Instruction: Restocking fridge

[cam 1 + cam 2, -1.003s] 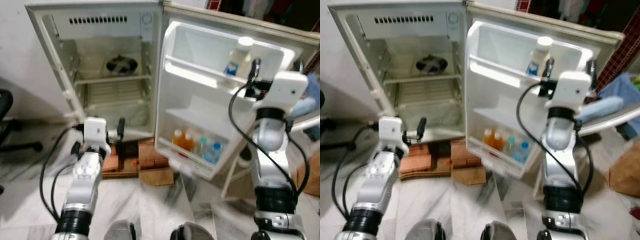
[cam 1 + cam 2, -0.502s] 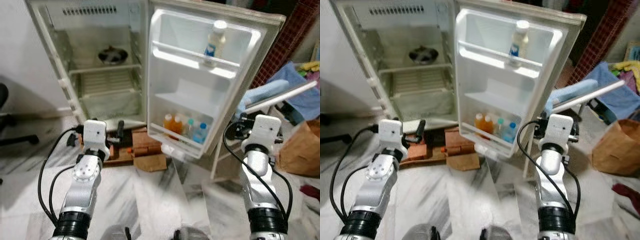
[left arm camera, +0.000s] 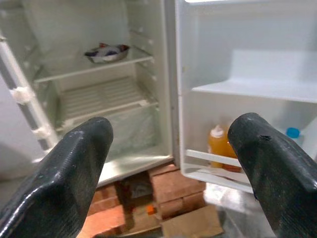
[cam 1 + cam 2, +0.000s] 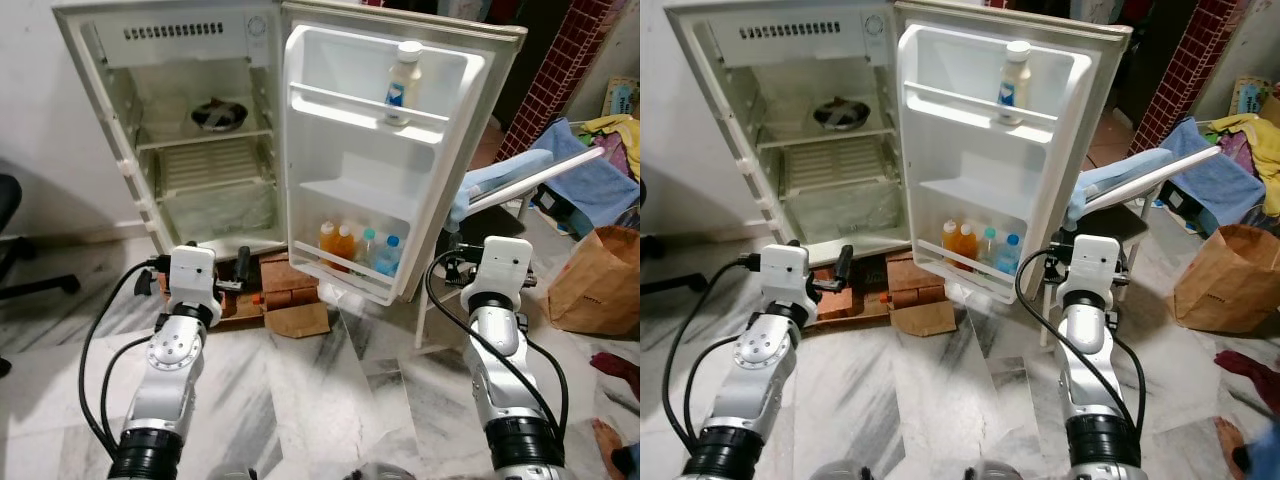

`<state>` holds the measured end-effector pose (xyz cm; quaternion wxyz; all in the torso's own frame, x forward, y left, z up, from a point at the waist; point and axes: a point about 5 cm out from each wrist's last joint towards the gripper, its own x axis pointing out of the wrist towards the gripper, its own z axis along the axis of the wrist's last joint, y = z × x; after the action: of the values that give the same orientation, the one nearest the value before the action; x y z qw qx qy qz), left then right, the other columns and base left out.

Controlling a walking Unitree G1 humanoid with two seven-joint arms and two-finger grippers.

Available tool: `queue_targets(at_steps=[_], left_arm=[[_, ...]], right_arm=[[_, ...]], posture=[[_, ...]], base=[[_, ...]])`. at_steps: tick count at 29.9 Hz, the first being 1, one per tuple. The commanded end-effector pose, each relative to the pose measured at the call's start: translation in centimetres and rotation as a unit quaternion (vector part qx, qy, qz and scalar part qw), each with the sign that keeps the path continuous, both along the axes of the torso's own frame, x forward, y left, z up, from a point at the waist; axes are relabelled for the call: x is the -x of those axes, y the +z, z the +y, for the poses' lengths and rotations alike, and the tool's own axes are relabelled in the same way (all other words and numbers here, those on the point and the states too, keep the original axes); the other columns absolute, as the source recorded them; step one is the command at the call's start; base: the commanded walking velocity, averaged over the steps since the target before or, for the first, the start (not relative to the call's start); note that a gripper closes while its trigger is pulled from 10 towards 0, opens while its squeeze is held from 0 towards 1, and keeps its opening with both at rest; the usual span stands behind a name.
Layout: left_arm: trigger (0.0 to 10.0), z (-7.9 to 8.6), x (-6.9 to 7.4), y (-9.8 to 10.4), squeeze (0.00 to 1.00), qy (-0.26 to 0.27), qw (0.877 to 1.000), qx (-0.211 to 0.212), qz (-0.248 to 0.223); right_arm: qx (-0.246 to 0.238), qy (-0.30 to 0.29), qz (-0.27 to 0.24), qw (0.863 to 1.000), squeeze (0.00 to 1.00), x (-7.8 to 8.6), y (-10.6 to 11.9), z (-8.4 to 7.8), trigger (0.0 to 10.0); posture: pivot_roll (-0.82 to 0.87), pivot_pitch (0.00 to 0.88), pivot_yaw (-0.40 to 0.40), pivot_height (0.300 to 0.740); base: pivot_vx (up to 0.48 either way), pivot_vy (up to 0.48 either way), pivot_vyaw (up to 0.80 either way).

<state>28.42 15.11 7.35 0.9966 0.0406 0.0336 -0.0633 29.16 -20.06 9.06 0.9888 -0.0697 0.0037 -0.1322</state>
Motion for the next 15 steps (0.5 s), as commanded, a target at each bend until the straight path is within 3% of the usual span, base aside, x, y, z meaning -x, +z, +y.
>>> queue_targets(at_steps=[1,15], left_arm=[[10.0,0.61,-0.02,-0.01,0.0,0.005,1.0,-0.011,0.001],[10.0,0.4,-0.11,0.0,0.0,0.001,1.0,-0.015,0.0]], right_arm=[[0.0,0.023,-0.024,0.999,0.0,-0.5,1.02,1.1,10.0],[-0.007,0.044,-0.037,0.998,0.0,-0.89,1.46,1.64,10.0]], posture=[[-0.01,0.0,-0.023,0.74],[0.0,0.0,-0.023,0.74]], base=[[0.0,-0.472,0.8],[0.0,-0.473,0.58]])
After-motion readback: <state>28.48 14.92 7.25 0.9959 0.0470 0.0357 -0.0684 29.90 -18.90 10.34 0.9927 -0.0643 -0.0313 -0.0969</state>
